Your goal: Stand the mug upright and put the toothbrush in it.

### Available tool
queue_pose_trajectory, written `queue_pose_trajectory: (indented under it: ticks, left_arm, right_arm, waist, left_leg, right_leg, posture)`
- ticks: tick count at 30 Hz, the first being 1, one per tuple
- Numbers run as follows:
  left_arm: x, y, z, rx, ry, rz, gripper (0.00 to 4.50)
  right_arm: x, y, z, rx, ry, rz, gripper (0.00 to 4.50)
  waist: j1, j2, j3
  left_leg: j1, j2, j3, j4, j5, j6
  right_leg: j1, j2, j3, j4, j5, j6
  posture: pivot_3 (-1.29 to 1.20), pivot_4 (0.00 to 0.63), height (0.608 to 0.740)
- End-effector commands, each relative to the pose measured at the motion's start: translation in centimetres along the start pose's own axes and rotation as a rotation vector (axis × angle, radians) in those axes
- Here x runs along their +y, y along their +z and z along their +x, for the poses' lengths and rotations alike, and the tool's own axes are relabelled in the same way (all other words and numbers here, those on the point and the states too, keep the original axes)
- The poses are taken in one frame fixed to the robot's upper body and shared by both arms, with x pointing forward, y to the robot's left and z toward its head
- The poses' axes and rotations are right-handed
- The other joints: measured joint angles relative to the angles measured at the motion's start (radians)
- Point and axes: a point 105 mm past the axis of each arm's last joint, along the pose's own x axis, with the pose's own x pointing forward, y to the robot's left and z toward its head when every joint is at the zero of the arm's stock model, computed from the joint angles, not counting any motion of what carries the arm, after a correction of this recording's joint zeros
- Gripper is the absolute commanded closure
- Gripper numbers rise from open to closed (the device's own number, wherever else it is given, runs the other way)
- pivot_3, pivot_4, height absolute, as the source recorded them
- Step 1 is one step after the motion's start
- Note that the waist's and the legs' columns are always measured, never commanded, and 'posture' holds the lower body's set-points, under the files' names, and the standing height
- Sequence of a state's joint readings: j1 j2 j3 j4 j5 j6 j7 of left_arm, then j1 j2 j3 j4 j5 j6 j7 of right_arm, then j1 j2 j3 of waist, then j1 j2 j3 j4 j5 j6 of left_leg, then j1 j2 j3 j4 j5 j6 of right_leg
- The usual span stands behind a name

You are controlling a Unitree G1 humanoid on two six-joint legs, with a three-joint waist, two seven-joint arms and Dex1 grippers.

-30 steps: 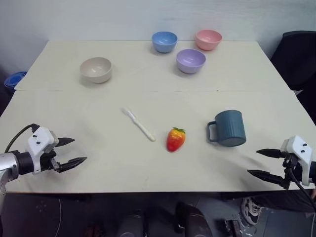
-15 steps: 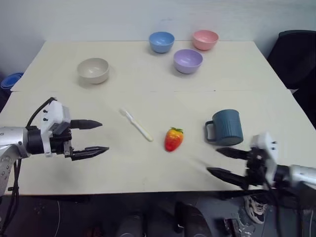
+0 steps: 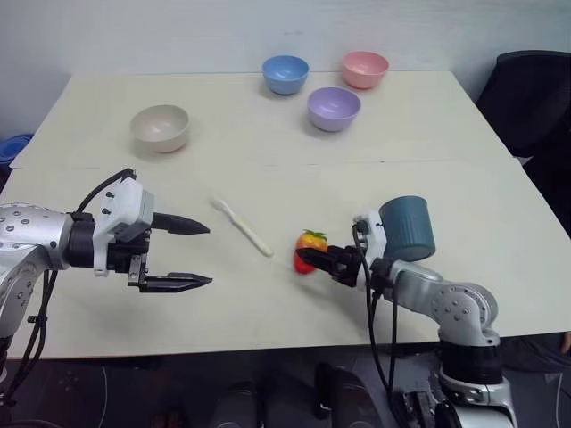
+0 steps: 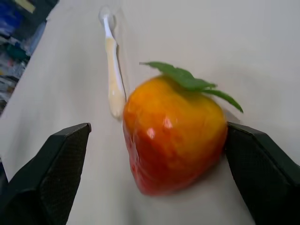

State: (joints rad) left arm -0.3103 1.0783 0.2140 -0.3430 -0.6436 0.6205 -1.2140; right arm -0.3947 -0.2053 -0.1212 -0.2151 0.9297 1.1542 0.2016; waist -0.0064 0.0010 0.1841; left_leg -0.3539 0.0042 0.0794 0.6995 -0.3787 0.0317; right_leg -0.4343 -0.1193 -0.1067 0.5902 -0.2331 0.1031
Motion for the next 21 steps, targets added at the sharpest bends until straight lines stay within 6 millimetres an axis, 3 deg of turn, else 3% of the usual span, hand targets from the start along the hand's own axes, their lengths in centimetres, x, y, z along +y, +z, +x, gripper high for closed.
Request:
queue_pose_trajectory:
  ticks: [1,5,7,9,15,18,21]
  left_arm:
    - [0.1,0.9,0.0,0.001,0.015,0.057,0.03]
    - [0.2,0.9,0.0,-0.007,0.030,0.061,0.00]
    - [0.2,0.9,0.0,-0.010,0.036,0.062,0.00]
    - [0.3,0.7,0.0,-0.008,0.043,0.062,0.00]
    - [0.3,0.6,0.5,-0.031,0.036,0.052,0.00]
    - [0.3,0.6,1.5,-0.058,0.019,0.054,0.00]
    - [0.1,0.9,2.8,-0.095,-0.018,0.059,0.00]
  right_arm:
    - [0.1,-0.9,1.9,0.041,0.018,0.036,0.00]
    - [0.2,-0.8,2.5,0.041,0.024,0.028,0.86]
    - [0.2,-0.7,2.6,0.041,0.028,0.012,1.67]
    - [0.2,-0.4,2.4,0.035,0.032,0.004,2.14]
    - [1.5,0.4,0.6,0.038,0.071,-0.144,2.18]
    - [3.1,4.6,-2.9,-0.087,0.071,-0.254,2.18]
    - [2.1,11.6,-10.0,-0.286,-0.106,-0.381,2.18]
  waist:
    - [-0.007,0.000,0.000]
    - [-0.022,0.000,0.000]
    - [-0.022,0.000,0.000]
    - [-0.023,0.000,0.000]
    - [-0.020,0.000,0.000]
    - [-0.015,0.000,0.000]
    - [-0.004,0.001,0.001]
  left_leg:
    - [0.000,0.001,0.001,0.000,0.000,0.000]
    - [0.001,0.006,0.002,0.000,-0.001,-0.003]
    - [-0.001,0.007,0.003,0.000,-0.002,-0.003]
    - [-0.001,0.008,0.006,-0.001,-0.002,-0.004]
    - [-0.001,0.008,0.010,-0.001,-0.002,-0.004]
    - [-0.003,0.008,0.010,0.000,-0.002,-0.003]
    - [-0.003,0.007,0.011,0.001,-0.002,-0.002]
  right_leg:
    - [0.000,0.001,0.001,0.000,0.000,0.000]
    - [-0.002,0.004,0.002,0.001,-0.001,-0.001]
    - [-0.004,0.005,0.002,0.001,-0.001,-0.002]
    - [-0.007,0.005,0.002,0.002,-0.001,-0.002]
    - [-0.009,0.005,0.004,0.003,-0.001,-0.002]
    - [-0.010,0.004,0.004,0.003,-0.001,-0.002]
    - [-0.010,0.003,0.004,0.002,0.000,-0.001]
  posture:
    - [0.00,0.150,0.740]
    - [0.00,0.150,0.740]
    - [0.00,0.150,0.740]
    - [0.00,0.150,0.740]
    - [0.00,0.150,0.740]
    - [0.00,0.150,0.740]
    - [0.00,0.150,0.740]
